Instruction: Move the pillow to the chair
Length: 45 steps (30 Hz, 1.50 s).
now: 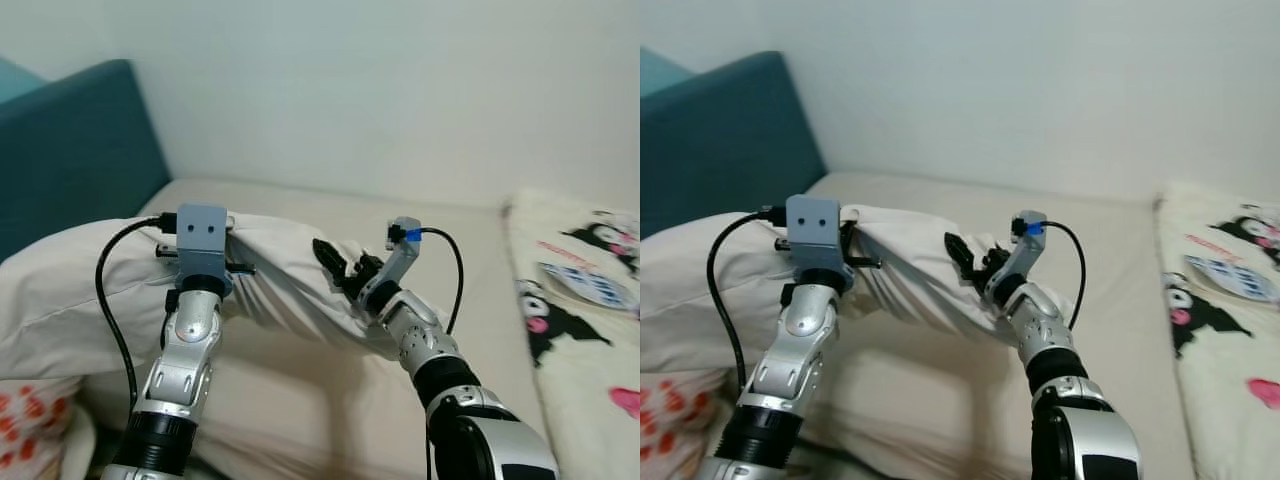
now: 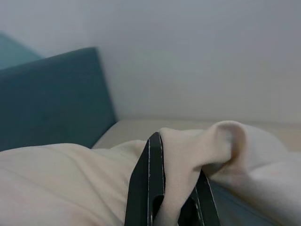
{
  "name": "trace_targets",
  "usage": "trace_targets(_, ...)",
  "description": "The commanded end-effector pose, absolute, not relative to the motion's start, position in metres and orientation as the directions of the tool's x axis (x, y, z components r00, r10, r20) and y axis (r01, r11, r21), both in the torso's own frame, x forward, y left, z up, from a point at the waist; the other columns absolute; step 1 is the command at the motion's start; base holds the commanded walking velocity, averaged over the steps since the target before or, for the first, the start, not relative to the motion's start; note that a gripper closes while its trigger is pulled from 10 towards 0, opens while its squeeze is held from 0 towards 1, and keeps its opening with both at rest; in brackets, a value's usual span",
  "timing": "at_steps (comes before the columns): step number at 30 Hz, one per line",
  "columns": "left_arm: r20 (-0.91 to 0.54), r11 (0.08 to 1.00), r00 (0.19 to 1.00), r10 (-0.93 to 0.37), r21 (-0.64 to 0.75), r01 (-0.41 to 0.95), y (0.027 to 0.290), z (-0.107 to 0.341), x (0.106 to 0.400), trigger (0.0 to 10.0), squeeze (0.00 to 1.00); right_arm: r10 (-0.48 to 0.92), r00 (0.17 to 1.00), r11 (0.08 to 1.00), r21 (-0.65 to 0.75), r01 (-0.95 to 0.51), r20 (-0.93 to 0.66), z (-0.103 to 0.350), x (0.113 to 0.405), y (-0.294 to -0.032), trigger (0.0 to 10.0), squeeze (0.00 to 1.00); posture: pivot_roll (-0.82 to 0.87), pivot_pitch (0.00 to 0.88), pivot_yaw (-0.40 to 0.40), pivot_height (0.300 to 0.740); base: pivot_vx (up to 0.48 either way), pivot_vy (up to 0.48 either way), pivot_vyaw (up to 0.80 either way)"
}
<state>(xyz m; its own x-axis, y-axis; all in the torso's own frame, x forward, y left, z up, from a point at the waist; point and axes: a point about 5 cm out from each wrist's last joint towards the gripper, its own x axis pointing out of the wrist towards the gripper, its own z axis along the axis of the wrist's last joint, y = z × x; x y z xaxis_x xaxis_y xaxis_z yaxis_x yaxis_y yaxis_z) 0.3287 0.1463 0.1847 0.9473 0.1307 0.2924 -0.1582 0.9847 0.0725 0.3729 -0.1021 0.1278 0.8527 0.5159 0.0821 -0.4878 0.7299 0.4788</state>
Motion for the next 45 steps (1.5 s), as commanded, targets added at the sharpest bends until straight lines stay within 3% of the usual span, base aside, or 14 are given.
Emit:
trace_targets(1,0.355,0.984,0.923,0.149,0.038,-0.173,0.148,0.200,0.326,10.0,0.00,0.537,0.839,0.722,0.469,-0.509,0.086,0.127,0.371,-0.099,10.0,0.00,-0.09,0.000,-0.006,0.740,0.000,0.000,0.79)
trace_targets(21,0.307,0.986,0.942,0.137,0.045,-0.159,0.142,0.190,0.328,10.0,0.00,0.558,0.825,0.711,0.461,-0.531,0.090,0.127,0.369,-0.096,10.0,0.00,-0.10,0.000,-0.001,0.740,0.000,0.000,0.79)
trace_targets(30,0.254,0.984,0.958,0.132,0.081,-0.157,0.138,0.183,0.332,10.0,0.00,0.566,0.820,0.708,0.458,-0.538,0.088,0.127,0.369,-0.095,10.0,0.00,-0.10,0.000,-0.002,0.740,-0.430,0.000,0.79)
trace_targets(45,0.253,0.983,0.958,0.138,0.082,-0.163,0.135,0.178,0.331,10.0,0.00,0.585,0.808,0.704,0.450,-0.549,0.071,0.124,0.367,-0.096,10.0,0.00,-0.13,0.000,-0.028,0.740,0.000,0.000,0.79)
